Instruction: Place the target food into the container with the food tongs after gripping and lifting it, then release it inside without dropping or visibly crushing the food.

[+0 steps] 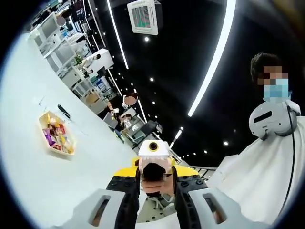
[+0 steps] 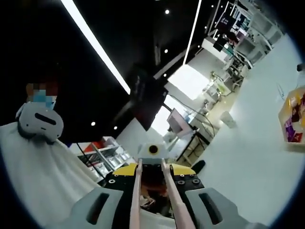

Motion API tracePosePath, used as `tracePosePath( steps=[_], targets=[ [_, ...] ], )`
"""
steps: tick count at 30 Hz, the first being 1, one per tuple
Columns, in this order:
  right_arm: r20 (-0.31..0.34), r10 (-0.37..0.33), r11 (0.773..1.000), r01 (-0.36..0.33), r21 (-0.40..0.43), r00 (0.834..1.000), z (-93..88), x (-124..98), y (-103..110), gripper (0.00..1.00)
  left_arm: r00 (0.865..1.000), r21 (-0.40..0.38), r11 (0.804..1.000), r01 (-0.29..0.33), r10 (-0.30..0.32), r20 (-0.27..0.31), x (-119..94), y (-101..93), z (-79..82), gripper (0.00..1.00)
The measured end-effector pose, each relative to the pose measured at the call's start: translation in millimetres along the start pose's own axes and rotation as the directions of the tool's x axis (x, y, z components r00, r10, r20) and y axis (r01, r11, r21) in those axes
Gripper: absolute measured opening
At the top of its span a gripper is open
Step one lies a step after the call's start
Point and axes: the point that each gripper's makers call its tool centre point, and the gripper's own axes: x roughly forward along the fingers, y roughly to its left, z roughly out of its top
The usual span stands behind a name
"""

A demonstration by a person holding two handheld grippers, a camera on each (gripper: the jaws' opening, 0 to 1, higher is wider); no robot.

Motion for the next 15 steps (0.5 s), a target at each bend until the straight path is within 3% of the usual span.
tracePosePath(
  steps=[10, 15],
  targets=[
    [0.014, -0.013, 1.0, 0.013, -0.008, 1.0, 4.3, -7.7, -0.6, 0.29, 0.999, 0.014, 1.0, 0.013, -0.012, -0.032, 3.9, -1.0, -2.0, 0.22],
    [0.008, -0.018, 1.0, 0.018, -0.017, 1.0, 9.6, -16.4, 0.3, 0.29, 0.999, 0.065, 0.998, 0.007, -0.005, -0.044, 4.3, -5.2, 3.3, 0.22]
  ],
)
